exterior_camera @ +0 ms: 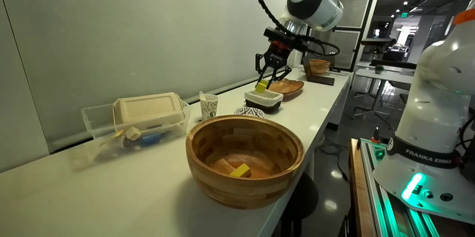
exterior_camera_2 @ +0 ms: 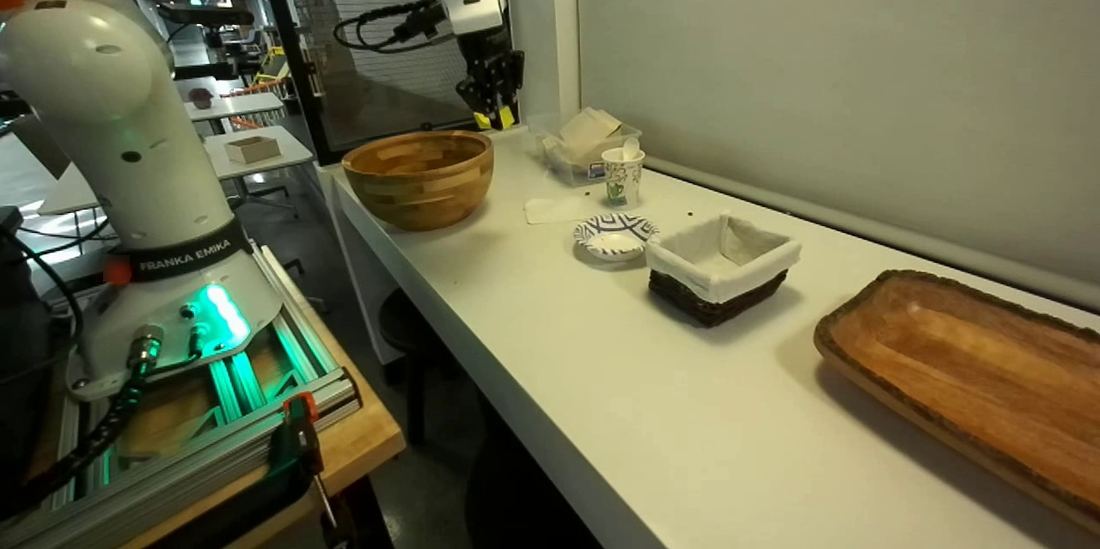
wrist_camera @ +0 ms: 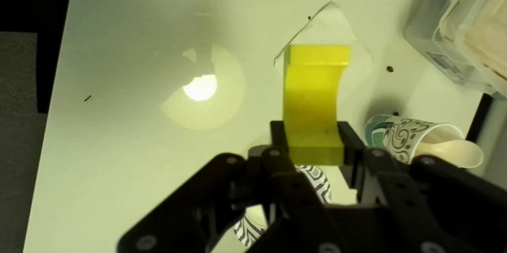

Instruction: Pick up the yellow object from the bowl and put it on the counter

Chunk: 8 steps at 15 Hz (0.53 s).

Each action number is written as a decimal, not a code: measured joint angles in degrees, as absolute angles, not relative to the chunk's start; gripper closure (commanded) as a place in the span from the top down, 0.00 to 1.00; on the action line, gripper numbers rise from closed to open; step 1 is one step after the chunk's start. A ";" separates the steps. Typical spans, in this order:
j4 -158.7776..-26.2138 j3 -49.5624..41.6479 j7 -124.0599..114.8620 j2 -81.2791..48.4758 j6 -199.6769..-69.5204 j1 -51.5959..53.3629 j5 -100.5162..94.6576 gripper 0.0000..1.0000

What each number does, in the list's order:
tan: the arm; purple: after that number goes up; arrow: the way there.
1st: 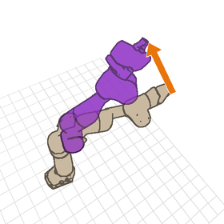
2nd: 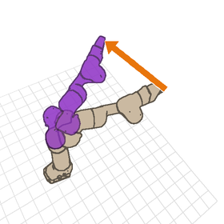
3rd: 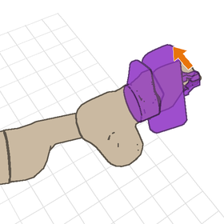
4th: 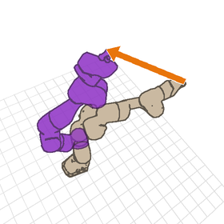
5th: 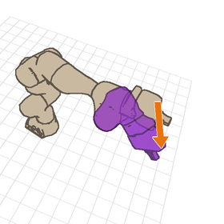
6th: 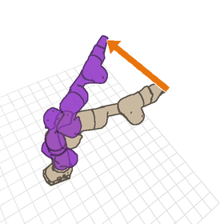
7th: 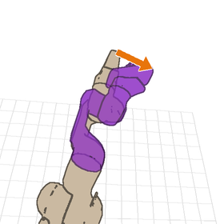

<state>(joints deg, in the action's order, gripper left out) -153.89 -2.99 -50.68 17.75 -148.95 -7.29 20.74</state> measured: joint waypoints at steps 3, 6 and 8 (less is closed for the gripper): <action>-152.83 -5.27 -48.45 10.34 -153.45 -7.67 21.48 0.09; -150.21 -7.11 -43.88 2.24 -155.95 -7.67 25.89 0.09; -147.75 -7.28 -41.07 -3.01 -156.01 -7.67 29.74 0.09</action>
